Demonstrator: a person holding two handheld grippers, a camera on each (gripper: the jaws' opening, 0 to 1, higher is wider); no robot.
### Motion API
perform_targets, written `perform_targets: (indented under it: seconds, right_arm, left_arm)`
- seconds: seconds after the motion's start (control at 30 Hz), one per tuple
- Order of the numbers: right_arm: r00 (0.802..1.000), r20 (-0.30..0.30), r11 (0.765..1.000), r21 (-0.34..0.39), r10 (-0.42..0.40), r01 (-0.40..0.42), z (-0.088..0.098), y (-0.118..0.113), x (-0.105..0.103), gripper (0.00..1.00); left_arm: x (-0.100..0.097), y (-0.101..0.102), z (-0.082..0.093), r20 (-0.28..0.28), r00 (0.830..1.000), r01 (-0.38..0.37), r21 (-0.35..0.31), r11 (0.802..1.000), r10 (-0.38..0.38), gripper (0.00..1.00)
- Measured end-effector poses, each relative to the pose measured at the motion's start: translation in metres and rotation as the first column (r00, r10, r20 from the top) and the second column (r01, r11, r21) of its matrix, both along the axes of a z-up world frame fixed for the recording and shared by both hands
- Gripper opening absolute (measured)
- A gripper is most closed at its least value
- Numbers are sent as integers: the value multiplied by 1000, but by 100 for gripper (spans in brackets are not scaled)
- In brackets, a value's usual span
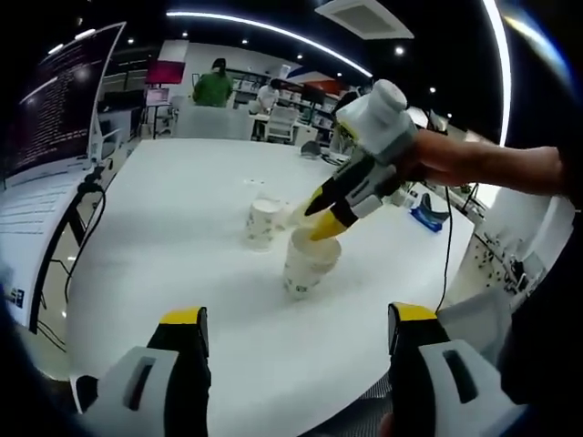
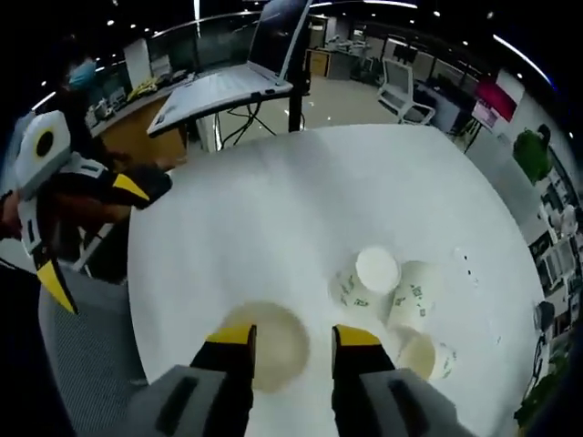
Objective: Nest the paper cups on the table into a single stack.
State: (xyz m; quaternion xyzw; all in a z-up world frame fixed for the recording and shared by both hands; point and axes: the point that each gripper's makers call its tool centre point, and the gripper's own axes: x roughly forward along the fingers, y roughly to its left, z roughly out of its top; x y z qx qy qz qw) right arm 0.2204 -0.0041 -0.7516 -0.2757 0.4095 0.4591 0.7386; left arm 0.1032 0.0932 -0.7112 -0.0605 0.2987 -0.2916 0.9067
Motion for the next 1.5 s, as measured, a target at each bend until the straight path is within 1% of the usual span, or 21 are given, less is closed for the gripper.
perform_targets:
  seconds: [0.1, 0.13, 0.17, 0.23, 0.43, 0.57, 0.63, 0.7, 0.73, 0.8, 0.87, 0.9, 0.93, 1.0, 1.07, 1.17, 1.23, 1.27, 1.33, 1.47, 1.5]
  right_arm:
    - [999, 13, 998, 51, -45, 44, 5, -4, 13, 33]
    - [998, 16, 996, 65, -61, 60, 10, -4, 5, 33]
    - [997, 18, 995, 71, -71, 69, 12, -6, 6, 33]
    - [994, 18, 991, 84, -107, 105, 11, -11, 15, 34]
    - [977, 41, 970, 132, -209, 202, 17, -37, 38, 37]
    - [967, 40, 959, 148, -250, 242, 17, -53, 34, 37]
    - [961, 39, 951, 161, -275, 265, 16, -62, 37, 37]
    - [956, 37, 944, 174, -291, 281, 16, -70, 31, 37]
    - [952, 31, 940, 169, -306, 296, 13, -73, 33, 37]
    - [945, 42, 935, 169, -323, 312, 12, -81, 36, 38]
    - [931, 58, 922, 175, -361, 346, 16, -94, 37, 38]
    - [927, 63, 918, 178, -371, 355, 16, -97, 37, 38]
    - [913, 68, 904, 188, -402, 384, 17, -103, 41, 38]
    - [900, 76, 889, 208, -430, 407, 16, -111, 47, 39]
    - [886, 82, 871, 245, -456, 426, 17, -118, 46, 40]
    - [852, 105, 839, 272, -513, 472, 16, -132, 49, 41]
    - [840, 115, 828, 283, -531, 484, 16, -138, 49, 43]
    - [831, 121, 820, 287, -544, 495, 15, -140, 52, 44]
    - [821, 125, 812, 289, -557, 507, 12, -144, 51, 46]
    - [798, 131, 794, 279, -589, 540, 0, -151, 58, 49]
    - [788, 133, 785, 283, -601, 551, -3, -152, 59, 50]
  left_arm:
    - [-1, -1, 0, 2, 1000, -12, 5, 1000, 12, 79]
    - [-1, -1, 0, 3, 1000, -18, 5, 1000, 18, 79]
    - [-3, -2, 1, 3, 1000, -24, 5, 1000, 24, 79]
    - [-6, -3, 4, 6, 999, -35, 7, 999, 35, 79]
    - [-10, -7, 7, 8, 999, -54, 8, 999, 54, 79]
    - [-8, -10, 8, 10, 998, -59, 6, 998, 59, 79]
    - [-7, -12, 8, 11, 998, -55, 8, 998, 55, 80]
    - [-4, -13, 8, 15, 999, -52, 6, 999, 52, 80]
    - [-3, -13, 8, 16, 998, -52, 3, 999, 52, 80]
    - [-1, -15, 8, 18, 999, -50, -2, 999, 50, 80]
    - [0, -17, 7, 18, 999, -42, -2, 999, 42, 80]
    - [1, -17, 6, 18, 999, -40, -2, 999, 40, 80]
    - [2, -17, 6, 19, 999, -36, -4, 999, 36, 80]
    - [2, -19, 6, 19, 999, -32, -10, 999, 32, 80]
    - [3, -20, 4, 17, 1000, -25, -13, 1000, 25, 80]
    - [4, -21, 3, 18, 1000, -16, -18, 1000, 17, 80]
    - [6, -19, 0, 17, 1000, -11, -21, 1000, 11, 80]
    - [6, -19, -1, 16, 1000, -7, -19, 1000, 7, 80]
    - [6, -19, -2, 13, 1000, 1, -15, 1000, -1, 80]
    - [7, -19, -3, 10, 1000, 3, -23, 1000, -3, 80]
    - [7, -20, -3, 9, 1000, 4, -26, 1000, -3, 80]
